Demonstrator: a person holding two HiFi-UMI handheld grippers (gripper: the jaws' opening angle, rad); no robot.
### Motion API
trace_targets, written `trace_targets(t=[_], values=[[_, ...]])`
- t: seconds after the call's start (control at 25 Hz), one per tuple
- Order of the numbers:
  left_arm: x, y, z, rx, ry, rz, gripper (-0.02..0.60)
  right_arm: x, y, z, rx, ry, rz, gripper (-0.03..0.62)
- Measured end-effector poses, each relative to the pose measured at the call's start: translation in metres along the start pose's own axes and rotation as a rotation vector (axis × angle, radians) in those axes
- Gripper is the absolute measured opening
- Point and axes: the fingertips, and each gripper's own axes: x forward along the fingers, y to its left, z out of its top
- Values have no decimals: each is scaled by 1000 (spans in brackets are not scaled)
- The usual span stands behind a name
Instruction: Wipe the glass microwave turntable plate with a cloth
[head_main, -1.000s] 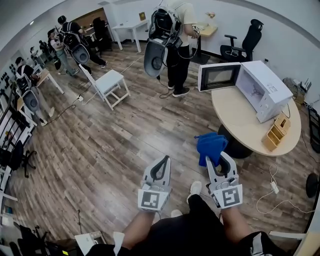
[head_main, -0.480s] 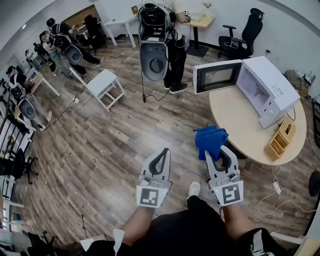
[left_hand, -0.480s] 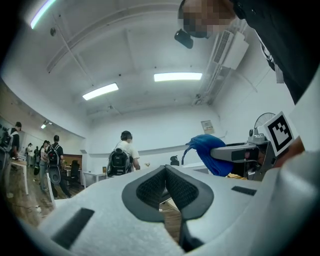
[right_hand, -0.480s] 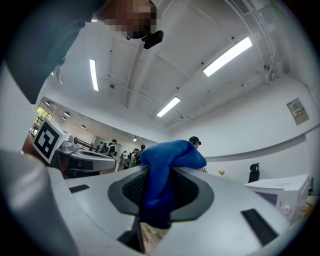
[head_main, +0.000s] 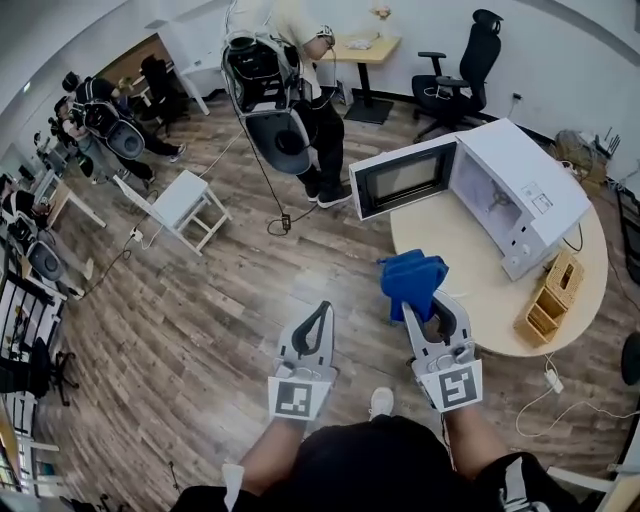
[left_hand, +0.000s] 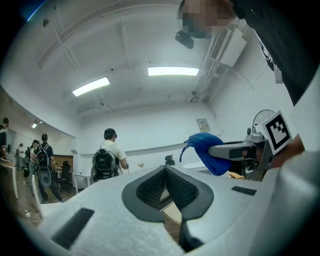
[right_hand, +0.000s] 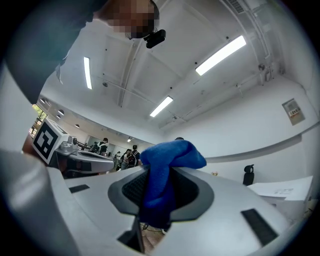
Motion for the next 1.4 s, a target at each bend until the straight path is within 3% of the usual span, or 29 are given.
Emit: trace_targets(t=[0.48, 1.08, 1.4], values=[[91, 2, -14, -24, -22, -62, 6, 28, -77, -38, -3, 58, -98, 98], [240, 22, -34, -77, -46, -316, 6, 107, -158, -65, -87, 79, -284, 98], [319, 24, -53, -95, -27, -507, 6, 135, -202, -106, -70, 258, -472, 98]])
